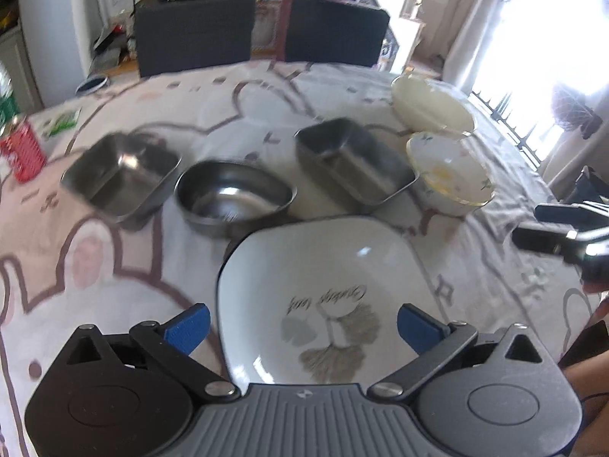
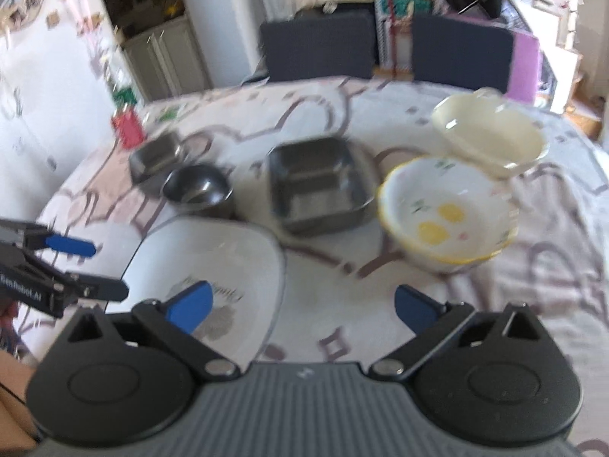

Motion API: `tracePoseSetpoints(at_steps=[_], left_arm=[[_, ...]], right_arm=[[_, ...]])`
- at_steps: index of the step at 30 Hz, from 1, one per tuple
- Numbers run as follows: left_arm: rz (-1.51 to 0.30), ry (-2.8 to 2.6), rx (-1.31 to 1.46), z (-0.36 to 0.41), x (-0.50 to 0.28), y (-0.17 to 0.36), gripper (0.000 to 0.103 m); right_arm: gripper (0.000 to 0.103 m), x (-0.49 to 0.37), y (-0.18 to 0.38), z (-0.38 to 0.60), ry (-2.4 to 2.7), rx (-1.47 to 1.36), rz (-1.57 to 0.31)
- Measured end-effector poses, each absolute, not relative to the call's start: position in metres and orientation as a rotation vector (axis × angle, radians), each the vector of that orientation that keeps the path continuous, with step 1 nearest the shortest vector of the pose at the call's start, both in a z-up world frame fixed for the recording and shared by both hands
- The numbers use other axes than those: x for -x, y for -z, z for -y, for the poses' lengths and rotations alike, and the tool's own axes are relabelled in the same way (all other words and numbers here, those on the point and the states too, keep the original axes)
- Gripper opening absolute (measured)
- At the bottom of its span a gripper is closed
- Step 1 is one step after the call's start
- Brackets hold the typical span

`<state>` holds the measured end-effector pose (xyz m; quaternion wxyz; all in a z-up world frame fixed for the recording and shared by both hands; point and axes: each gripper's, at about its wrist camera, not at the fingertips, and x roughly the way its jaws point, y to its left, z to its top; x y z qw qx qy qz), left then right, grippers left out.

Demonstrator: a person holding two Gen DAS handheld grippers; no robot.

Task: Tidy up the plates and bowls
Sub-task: 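Open both tools to release the plate and withdraw, then move the right tool to the cream two-handled bowl and grasp its rim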

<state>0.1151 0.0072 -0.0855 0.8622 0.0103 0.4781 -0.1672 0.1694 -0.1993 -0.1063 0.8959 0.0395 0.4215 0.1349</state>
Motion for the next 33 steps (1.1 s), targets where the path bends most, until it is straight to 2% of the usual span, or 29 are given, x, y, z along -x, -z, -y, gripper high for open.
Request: tracePoseSetpoints(at_steps=[8, 12, 20, 26, 33], left_arm=[[-0.913, 0.386, 0.019, 0.019, -0.126, 0.069, 0.103], [-0.869, 0.387, 0.027, 0.033, -0.136, 0.060, 0.103], [-0.815, 0.424, -0.006, 0.080, -0.179, 0.058, 0.103], [-0.792, 0.491, -0.049, 0.127, -0.217, 0.071, 0.103], [-0.808, 0.580, -0.038, 0.161, -0.243, 0.091, 0.103]], right_arm=[[0.103, -0.178, 0.086, 0.285, -0.090, -0.102, -0.766], [0.103, -0.213, 0.097, 0.323, 0.006, -0.103, -0.784], [0.103, -0.299, 0.118, 0.381, 0.109, -0.275, -0.827], [0.103, -0.360, 0.150, 0.395, 0.151, -0.441, -0.886], [0.102, -0.394, 0.171, 0.390, 0.132, -0.452, -1.007]])
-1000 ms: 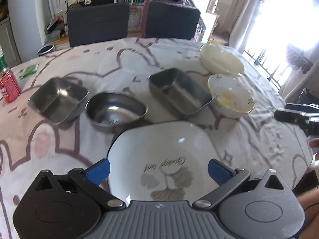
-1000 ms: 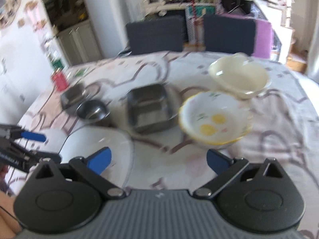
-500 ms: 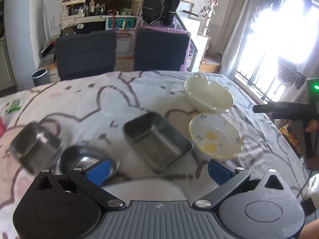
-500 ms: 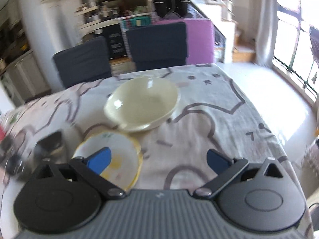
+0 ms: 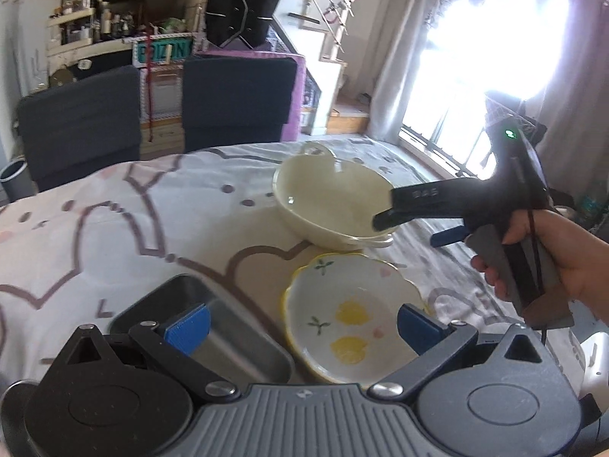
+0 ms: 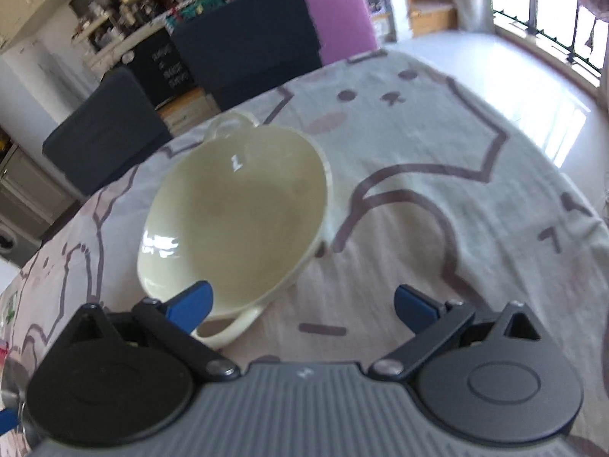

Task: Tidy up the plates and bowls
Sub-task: 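Move the right tool to the cream two-handled bowl and grasp its rim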

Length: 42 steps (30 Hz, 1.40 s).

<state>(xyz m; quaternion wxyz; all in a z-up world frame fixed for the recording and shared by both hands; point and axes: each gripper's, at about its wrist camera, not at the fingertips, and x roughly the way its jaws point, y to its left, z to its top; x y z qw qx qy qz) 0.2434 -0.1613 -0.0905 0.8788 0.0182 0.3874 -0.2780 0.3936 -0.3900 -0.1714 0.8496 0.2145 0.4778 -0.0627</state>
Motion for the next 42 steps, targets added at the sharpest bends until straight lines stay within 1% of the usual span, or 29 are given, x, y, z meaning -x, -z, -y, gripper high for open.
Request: tracePoseSetpoints(at_steps=[3, 6, 10, 13, 17, 22, 25, 26, 28, 29, 30, 31, 32, 33, 36, 37, 38, 42], left_arm=[[-0.809, 0.596, -0.045, 0.167, -0.249, 0.095, 0.103], [-0.821, 0.607, -0.021, 0.167, -0.253, 0.099, 0.103], [-0.831, 0.590, 0.008, 0.161, -0.255, 0.102, 0.103], [-0.831, 0.577, 0.012, 0.158, -0.257, 0.103, 0.103], [-0.835, 0.564, 0.020, 0.157, -0.258, 0.103, 0.103], [-0.833, 0.562, 0.009, 0.160, -0.253, 0.101, 0.103], [-0.826, 0.569, -0.004, 0.162, -0.251, 0.099, 0.103], [-0.825, 0.572, -0.008, 0.163, -0.251, 0.099, 0.103], [-0.822, 0.578, -0.015, 0.165, -0.252, 0.099, 0.103], [-0.823, 0.579, -0.017, 0.166, -0.252, 0.099, 0.103], [-0.823, 0.581, -0.017, 0.167, -0.252, 0.100, 0.103], [-0.823, 0.583, -0.016, 0.168, -0.253, 0.100, 0.103], [-0.823, 0.586, -0.016, 0.169, -0.253, 0.100, 0.103], [-0.820, 0.589, -0.016, 0.170, -0.251, 0.100, 0.103], [-0.818, 0.595, -0.008, 0.169, -0.251, 0.101, 0.103], [-0.819, 0.595, -0.001, 0.168, -0.251, 0.102, 0.103], [-0.820, 0.596, 0.008, 0.167, -0.251, 0.102, 0.103], [-0.826, 0.588, 0.039, 0.161, -0.252, 0.102, 0.103]], right_arm=[[0.101, -0.402, 0.177, 0.378, 0.152, -0.399, -1.057], [0.100, -0.406, 0.186, 0.378, 0.130, -0.485, -1.088], [0.100, -0.404, 0.179, 0.369, 0.115, -0.421, -1.132], [0.100, -0.403, 0.179, 0.375, 0.110, -0.425, -1.141], [0.100, -0.398, 0.175, 0.375, 0.096, -0.390, -1.117], [0.100, -0.391, 0.161, 0.360, 0.130, -0.212, -1.076], [0.099, -0.388, 0.157, 0.361, 0.274, -0.073, -1.016], [0.099, -0.386, 0.157, 0.368, 0.295, -0.065, -1.014], [0.097, -0.381, 0.159, 0.385, 0.277, -0.156, -1.019], [0.089, -0.378, 0.158, 0.392, 0.265, -0.210, -1.006], [0.062, -0.377, 0.160, 0.397, 0.268, -0.229, -1.027], [0.051, -0.375, 0.162, 0.400, 0.285, -0.237, -1.046], [0.049, -0.373, 0.165, 0.402, 0.291, -0.270, -1.050], [0.049, -0.374, 0.169, 0.403, 0.269, -0.330, -1.047], [0.049, -0.363, 0.175, 0.416, 0.210, -0.649, -0.989], [0.046, -0.360, 0.178, 0.418, 0.197, -0.742, -0.966], [0.041, -0.357, 0.179, 0.418, 0.196, -0.797, -0.962], [0.040, -0.347, 0.187, 0.405, 0.150, -0.886, -0.986]])
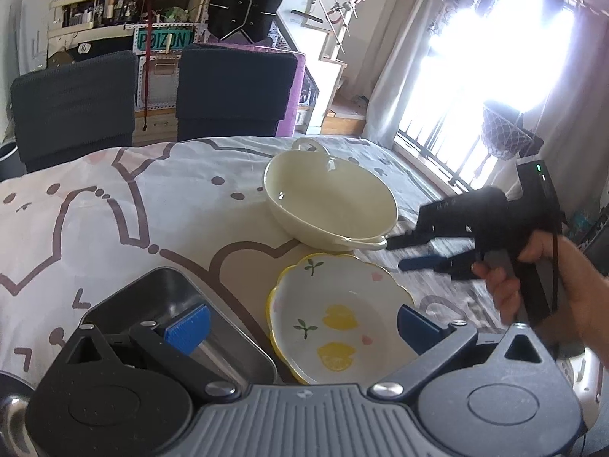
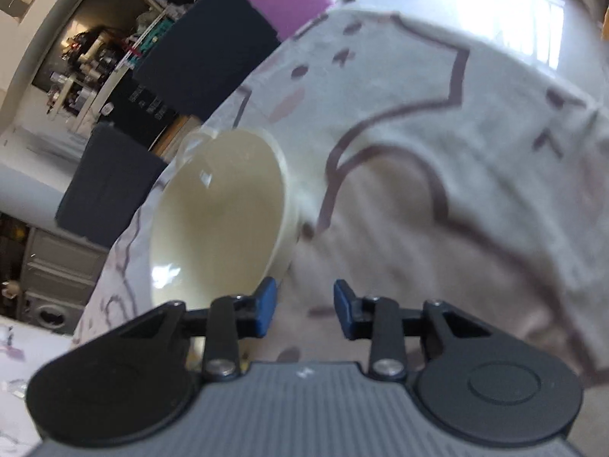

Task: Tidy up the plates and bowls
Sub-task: 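Move the right tool to the cream two-handled bowl and grasp its rim, then tilt the bowl with the right tool while the left tool grasps its handle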

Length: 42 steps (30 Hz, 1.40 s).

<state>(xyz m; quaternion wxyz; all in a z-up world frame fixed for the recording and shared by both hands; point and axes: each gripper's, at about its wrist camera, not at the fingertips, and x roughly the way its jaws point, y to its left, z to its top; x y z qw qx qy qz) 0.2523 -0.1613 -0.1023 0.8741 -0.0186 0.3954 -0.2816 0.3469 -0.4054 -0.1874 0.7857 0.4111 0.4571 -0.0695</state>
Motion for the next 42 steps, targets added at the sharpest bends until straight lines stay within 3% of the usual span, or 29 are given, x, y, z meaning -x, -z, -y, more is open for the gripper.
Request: tracePoseSetpoints(at_steps=[8, 13, 22, 23, 32, 37, 42], left_arm=[[-0.834, 0.576, 0.095, 0.148, -0.255, 0.106, 0.103], [-0.841, 0.568, 0.118, 0.144, -0.257, 0.109, 0.103], [-0.836, 0.577, 0.140, 0.145, -0.259, 0.107, 0.102], [-0.831, 0.582, 0.141, 0.145, -0.259, 0.105, 0.102], [-0.756, 0.646, 0.131, 0.174, -0.280, 0.088, 0.098], [-0.753, 0.665, 0.097, 0.197, -0.300, 0.090, 0.093], [-0.748, 0.652, 0.062, 0.225, -0.333, 0.096, 0.084]], right_arm=[[0.031, -0.320, 0.208, 0.399, 0.188, -1.198, -0.840], [0.031, -0.313, 0.211, 0.396, 0.123, -1.280, -0.768], [0.027, -0.344, 0.209, 0.369, 0.100, -1.057, -0.776], [0.022, -0.347, 0.207, 0.367, 0.094, -1.011, -0.771], [0.014, -0.342, 0.195, 0.404, 0.161, -0.865, -0.775], [0.009, -0.334, 0.188, 0.444, 0.237, -0.768, -0.748], [0.012, -0.337, 0.188, 0.474, 0.297, -0.725, -0.711]])
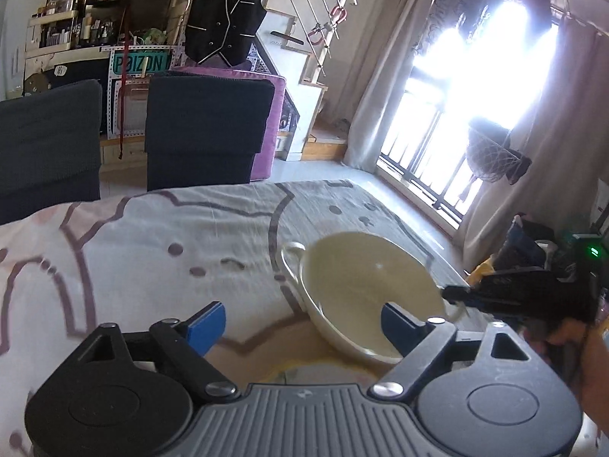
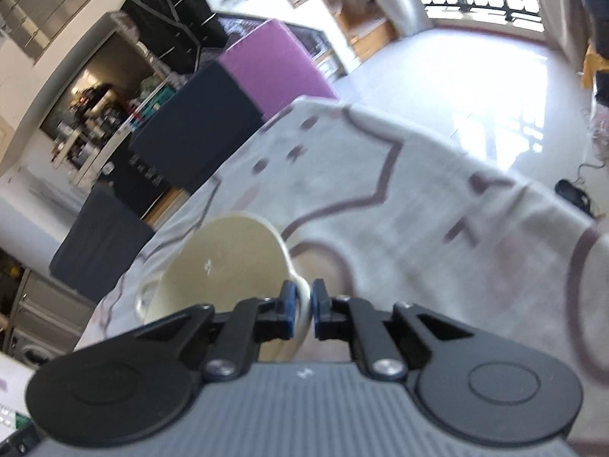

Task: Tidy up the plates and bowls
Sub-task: 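Tilt the bowl with the right tool while the left tool grasps its handle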

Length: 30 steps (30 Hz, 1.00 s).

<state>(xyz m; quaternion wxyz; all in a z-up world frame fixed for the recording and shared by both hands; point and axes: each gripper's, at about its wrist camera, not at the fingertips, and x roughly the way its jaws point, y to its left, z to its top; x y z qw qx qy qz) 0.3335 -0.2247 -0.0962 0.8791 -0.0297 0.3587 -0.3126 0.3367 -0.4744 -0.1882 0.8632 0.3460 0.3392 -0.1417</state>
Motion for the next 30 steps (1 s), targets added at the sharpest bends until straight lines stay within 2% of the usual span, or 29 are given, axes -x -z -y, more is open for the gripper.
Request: tracePoseSetpoints(at_steps=[4, 11, 15, 16, 25, 30], left_arm=[[-0.787, 0.640, 0.099, 0.242, -0.368, 0.104, 0.060], [-0.856, 0.620, 0.211, 0.261, -0.417, 0.125, 0.047], [-0.894, 0.575, 0.193, 0.269, -0.431, 0.139, 0.023], [-0.898, 0.560, 0.179, 0.271, -0.434, 0.142, 0.021], [-0.877, 0.544, -0.099, 0.297, -0.416, 0.140, 0.023], [-0.912, 0.540, -0.095, 0.282, -0.399, 0.138, 0.026]], right_arm=[[0.014, -0.342, 0.190, 0.480, 0.294, -0.729, -0.727], [0.017, -0.333, 0.178, 0.478, 0.279, -0.673, -0.769], [0.019, -0.331, 0.184, 0.477, 0.287, -0.685, -0.788], [0.019, -0.331, 0.185, 0.476, 0.283, -0.682, -0.794], [0.019, -0.338, 0.179, 0.461, 0.308, -0.551, -0.810], [0.018, -0.343, 0.178, 0.459, 0.291, -0.477, -0.818]])
